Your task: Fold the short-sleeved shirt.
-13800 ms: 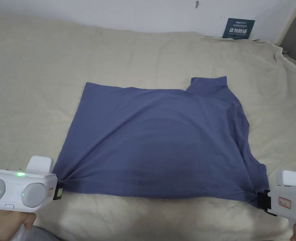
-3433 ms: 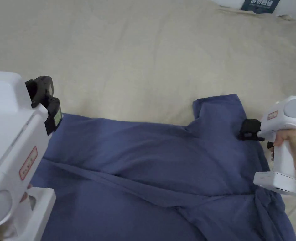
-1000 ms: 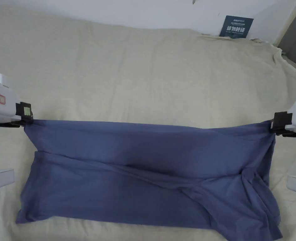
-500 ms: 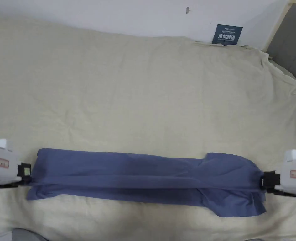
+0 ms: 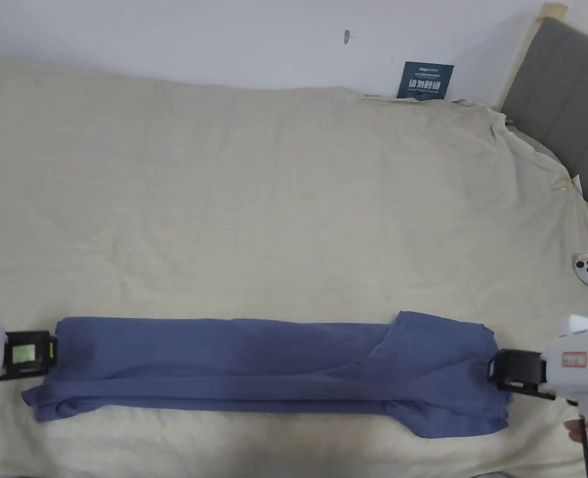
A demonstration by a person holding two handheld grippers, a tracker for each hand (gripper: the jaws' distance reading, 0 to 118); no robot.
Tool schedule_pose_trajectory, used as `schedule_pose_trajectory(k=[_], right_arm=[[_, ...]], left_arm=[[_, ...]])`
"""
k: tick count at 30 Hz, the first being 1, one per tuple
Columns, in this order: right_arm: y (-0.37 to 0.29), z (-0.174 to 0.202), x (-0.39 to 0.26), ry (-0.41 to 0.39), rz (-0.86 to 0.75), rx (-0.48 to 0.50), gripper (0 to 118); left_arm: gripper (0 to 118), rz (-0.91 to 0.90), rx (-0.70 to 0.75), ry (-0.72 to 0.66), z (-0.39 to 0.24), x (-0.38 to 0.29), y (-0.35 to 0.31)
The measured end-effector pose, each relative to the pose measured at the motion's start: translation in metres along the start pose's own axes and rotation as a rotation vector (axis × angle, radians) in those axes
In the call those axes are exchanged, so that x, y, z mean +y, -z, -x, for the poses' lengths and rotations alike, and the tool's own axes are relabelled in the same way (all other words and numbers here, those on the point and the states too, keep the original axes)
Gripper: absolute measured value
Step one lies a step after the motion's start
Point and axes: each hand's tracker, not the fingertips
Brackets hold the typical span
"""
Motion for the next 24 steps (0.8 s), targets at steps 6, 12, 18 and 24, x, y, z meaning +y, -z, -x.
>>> schedule_pose_trajectory(k=[6, 12, 18, 24], right_arm=[[-0.084, 0.018, 0.043, -0.101, -0.341, 0.000, 101], [-0.132, 0.053, 0.039, -0.066, -0.746, 0.049, 101], [-0.137, 0.089, 0.010, -0.091, -0.907, 0.079, 101], [-0.135, 0.104, -0.008, -0.074, -0.928, 0.129, 62]], left_arm=[[117, -0.287, -0.028, -0.049, -0.010, 0.048, -0.060], [118, -0.641, -0.139, -0.048, -0.052, 0.053, -0.104], [113, -0.841, -0.121, 0.018, -0.096, 0.027, -0.116], [40, -0.832, -0.181, 0.062, -0.113, 0.011, -0.111]])
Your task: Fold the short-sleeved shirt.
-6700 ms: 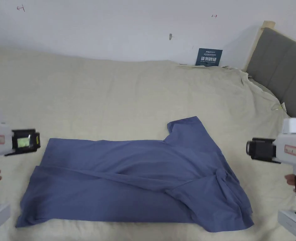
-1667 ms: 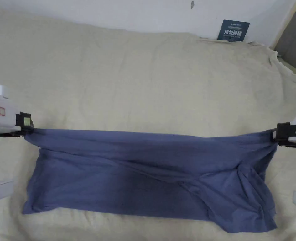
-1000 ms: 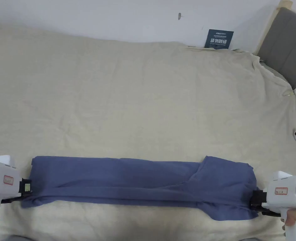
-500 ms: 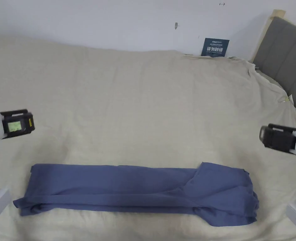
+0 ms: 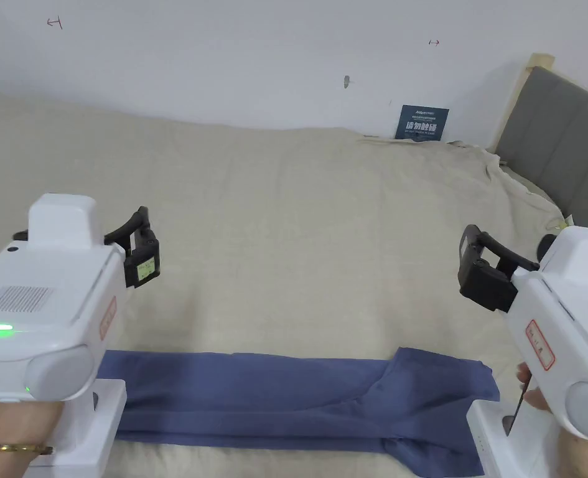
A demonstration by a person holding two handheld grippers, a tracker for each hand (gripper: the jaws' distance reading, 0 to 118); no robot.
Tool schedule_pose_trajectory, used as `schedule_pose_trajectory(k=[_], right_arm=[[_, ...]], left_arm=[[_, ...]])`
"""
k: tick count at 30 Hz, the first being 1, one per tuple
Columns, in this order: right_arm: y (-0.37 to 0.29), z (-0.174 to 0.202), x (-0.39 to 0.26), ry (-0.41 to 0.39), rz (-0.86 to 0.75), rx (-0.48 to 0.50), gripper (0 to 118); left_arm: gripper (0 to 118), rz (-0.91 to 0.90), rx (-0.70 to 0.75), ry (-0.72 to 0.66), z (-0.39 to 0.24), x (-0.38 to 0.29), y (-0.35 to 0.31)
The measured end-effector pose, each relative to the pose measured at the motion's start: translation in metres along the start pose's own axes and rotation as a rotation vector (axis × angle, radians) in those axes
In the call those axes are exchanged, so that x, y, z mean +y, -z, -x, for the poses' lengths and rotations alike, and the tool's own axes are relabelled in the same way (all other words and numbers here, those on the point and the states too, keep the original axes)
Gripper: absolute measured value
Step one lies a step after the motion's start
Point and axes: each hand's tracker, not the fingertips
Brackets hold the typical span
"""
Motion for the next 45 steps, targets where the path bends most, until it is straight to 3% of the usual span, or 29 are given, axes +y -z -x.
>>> schedule_pose_trajectory(k=[2, 3, 4, 7, 15, 27, 29, 33, 34, 37, 41, 45], right_arm=[[-0.003, 0.002, -0.002, -0.002, -0.001, 0.005, 40], [-0.004, 0.006, -0.002, 0.000, 0.000, 0.008, 22], [-0.006, 0.007, -0.003, -0.001, 0.000, 0.011, 12], [-0.005, 0.009, -0.007, -0.016, 0.002, -0.007, 1], [-0.005, 0.013, -0.015, 0.017, 0.064, -0.009, 0], [0.004, 0.017, -0.019, -0.014, 0.086, 0.004, 0], [0.005, 0.018, -0.019, -0.020, 0.088, 0.006, 0], [0.009, 0.021, -0.021, -0.006, 0.101, 0.003, 0], [0.010, 0.021, -0.022, -0.001, 0.103, 0.001, 0], [0.015, 0.021, -0.025, 0.006, 0.115, -0.001, 0], [0.020, 0.025, -0.027, -0.006, 0.132, -0.006, 0], [0.024, 0.031, -0.028, -0.024, 0.153, -0.015, 0]], left_arm=[[18, 0.012, 0.001, 0.026, -0.003, -0.005, 0.000], [6, 0.015, 0.000, 0.026, -0.003, -0.007, 0.000], [0, 0.016, 0.001, 0.022, -0.005, -0.008, 0.000], [0, 0.023, 0.004, 0.008, -0.005, -0.008, 0.000], [0, 0.067, -0.012, 0.008, -0.008, -0.017, 0.002], [0, 0.092, -0.014, -0.034, 0.007, -0.014, 0.010], [13, 0.147, -0.060, -0.069, 0.016, -0.008, 0.015], [98, 0.313, -0.162, -0.177, 0.050, -0.003, 0.038], [106, 0.371, -0.167, -0.190, 0.058, -0.003, 0.045], [114, 0.538, -0.226, -0.206, 0.083, -0.007, 0.064], [116, 0.732, -0.357, -0.368, 0.120, -0.032, 0.083], [116, 0.910, -0.340, -0.397, 0.150, -0.075, 0.102]])
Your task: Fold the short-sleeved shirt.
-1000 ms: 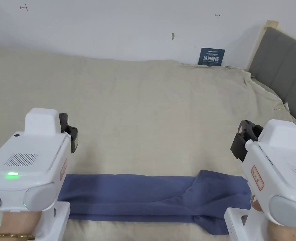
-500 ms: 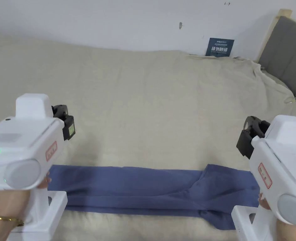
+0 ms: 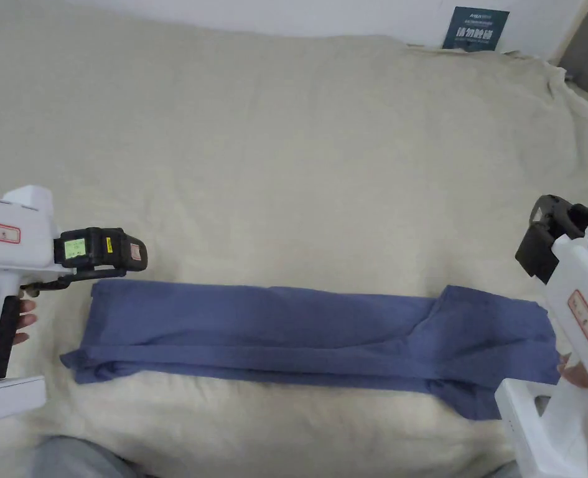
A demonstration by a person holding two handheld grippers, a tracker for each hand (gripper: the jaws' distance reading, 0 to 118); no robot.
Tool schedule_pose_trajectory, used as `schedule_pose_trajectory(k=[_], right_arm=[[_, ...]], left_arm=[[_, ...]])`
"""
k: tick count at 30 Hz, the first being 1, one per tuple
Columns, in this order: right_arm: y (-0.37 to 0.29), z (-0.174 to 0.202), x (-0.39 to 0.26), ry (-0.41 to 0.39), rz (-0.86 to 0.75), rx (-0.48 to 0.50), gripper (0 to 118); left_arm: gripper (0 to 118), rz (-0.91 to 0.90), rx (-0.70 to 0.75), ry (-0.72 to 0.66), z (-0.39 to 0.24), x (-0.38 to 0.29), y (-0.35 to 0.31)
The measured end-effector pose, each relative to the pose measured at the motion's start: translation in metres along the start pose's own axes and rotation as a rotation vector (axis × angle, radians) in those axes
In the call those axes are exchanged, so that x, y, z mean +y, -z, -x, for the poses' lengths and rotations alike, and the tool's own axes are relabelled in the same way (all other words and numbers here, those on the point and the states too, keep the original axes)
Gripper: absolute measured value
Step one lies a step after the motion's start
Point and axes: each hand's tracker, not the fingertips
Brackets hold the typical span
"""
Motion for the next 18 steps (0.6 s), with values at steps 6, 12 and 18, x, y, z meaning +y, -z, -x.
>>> schedule_pose_trajectory(k=[6, 12, 18], right_arm=[[0.012, 0.005, -0.007, -0.010, 0.050, -0.009, 0], [0.015, 0.011, -0.009, -0.026, 0.064, -0.021, 0], [0.015, 0.012, -0.012, -0.032, 0.077, -0.021, 0]], left_arm=[[116, 0.086, -0.099, -0.082, 0.045, -0.014, 0.027], [109, 0.163, -0.078, -0.150, 0.065, -0.019, 0.053], [80, 0.159, -0.191, -0.180, 0.064, -0.018, 0.053]])
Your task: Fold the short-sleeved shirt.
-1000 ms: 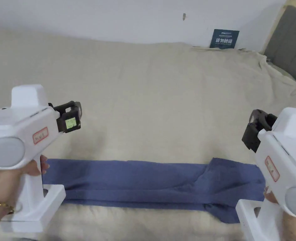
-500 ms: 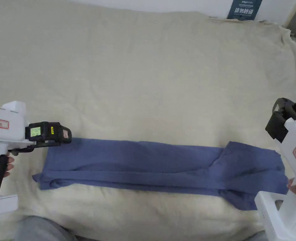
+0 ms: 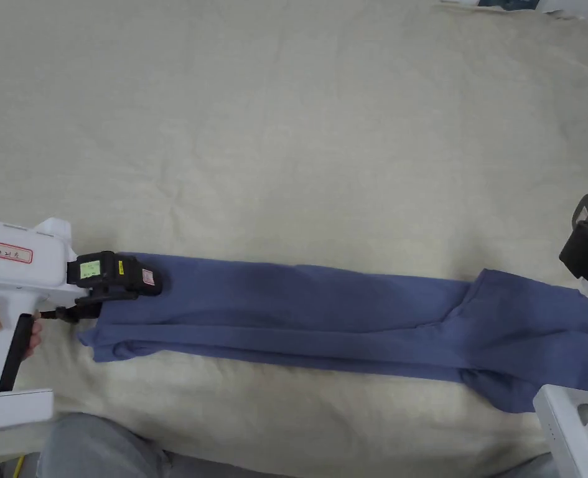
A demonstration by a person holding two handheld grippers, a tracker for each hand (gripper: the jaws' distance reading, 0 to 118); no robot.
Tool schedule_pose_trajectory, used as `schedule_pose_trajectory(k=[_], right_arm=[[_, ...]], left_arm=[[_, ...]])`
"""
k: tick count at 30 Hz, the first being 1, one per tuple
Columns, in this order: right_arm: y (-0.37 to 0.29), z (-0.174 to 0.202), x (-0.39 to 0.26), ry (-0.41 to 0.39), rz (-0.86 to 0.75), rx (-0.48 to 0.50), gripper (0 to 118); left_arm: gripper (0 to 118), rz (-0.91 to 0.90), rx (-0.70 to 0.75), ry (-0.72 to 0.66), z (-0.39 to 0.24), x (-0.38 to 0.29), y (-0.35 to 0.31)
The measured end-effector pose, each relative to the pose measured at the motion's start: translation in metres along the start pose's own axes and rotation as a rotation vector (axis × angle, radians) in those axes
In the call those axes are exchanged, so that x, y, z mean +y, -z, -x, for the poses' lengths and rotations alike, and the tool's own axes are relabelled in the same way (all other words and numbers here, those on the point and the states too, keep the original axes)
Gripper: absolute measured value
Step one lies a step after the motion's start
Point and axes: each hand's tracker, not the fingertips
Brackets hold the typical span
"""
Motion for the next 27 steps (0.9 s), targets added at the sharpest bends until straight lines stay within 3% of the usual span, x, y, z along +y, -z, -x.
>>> schedule_pose_trajectory(k=[7, 8, 9, 10, 17, 21, 27], right_arm=[[-0.003, 0.001, -0.001, -0.010, 0.003, -0.002, 0], [-0.003, 0.000, -0.001, -0.013, 0.003, -0.004, 0], [-0.003, 0.000, -0.001, -0.016, 0.005, -0.005, 0], [-0.003, -0.001, -0.001, -0.015, 0.007, -0.007, 0], [-0.003, -0.007, -0.001, -0.007, 0.009, -0.005, 0], [-0.005, -0.010, 0.000, 0.009, 0.000, 0.000, 0], [-0.013, -0.021, 0.000, 0.039, -0.019, 0.005, 0]], left_arm=[[68, -0.010, -0.080, -0.068, -0.002, -0.003, 0.012], [51, -0.019, -0.072, -0.069, -0.002, -0.004, 0.013], [14, -0.028, -0.062, -0.067, -0.004, -0.005, 0.017], [5, -0.044, 0.019, -0.076, -0.005, -0.007, 0.019], [3, -0.078, 0.182, -0.019, -0.038, -0.014, 0.003], [2, -0.116, 0.170, -0.028, -0.069, -0.014, -0.022], [2, -0.147, 0.185, 0.128, -0.144, -0.017, -0.049]])
